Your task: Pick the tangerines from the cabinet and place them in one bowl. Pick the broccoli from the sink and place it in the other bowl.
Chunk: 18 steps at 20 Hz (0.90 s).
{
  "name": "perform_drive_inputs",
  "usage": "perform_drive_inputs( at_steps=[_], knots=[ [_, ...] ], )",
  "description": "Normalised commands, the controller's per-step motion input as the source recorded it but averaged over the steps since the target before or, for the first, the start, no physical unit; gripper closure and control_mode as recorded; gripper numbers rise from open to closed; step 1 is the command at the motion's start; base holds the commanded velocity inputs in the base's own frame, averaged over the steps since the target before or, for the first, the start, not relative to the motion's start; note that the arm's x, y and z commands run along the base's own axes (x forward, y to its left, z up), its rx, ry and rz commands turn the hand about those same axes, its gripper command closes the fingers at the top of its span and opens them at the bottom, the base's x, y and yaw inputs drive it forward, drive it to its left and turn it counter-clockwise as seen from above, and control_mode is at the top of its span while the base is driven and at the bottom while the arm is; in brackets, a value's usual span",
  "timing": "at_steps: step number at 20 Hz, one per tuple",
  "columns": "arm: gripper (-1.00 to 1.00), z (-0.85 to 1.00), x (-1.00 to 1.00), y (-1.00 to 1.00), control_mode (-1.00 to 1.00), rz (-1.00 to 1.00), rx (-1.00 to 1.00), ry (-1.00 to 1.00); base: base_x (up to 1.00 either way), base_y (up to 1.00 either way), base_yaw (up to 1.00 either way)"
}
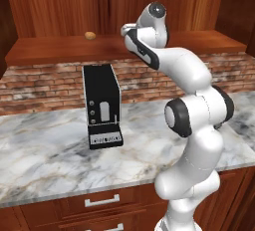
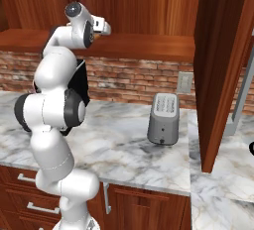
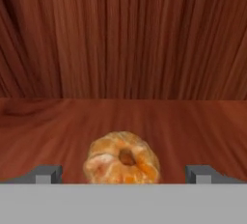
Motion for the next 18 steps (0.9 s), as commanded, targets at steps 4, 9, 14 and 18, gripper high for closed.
perform_drive_inputs(
  at_steps=[4,9,14,18],
  knots=[
    [-1.00,-0.17,0.25,0.00,-1.00,0.00,0.01,0.01,0.00,0.00,0.00],
    [-1.00,-0.16,0.28,0.00,-1.00,0.01,0.02,0.00,0.00,0.00,0.00],
    [-1.00,-0.12,0.11,0.00,-1.00,0.00,0.00,0.01,0.00,0.00,0.00],
    [-1.00,-0.09,0.04,0.00,-1.00,0.00,0.00,0.00,0.00,0.00,0.00]
  ],
)
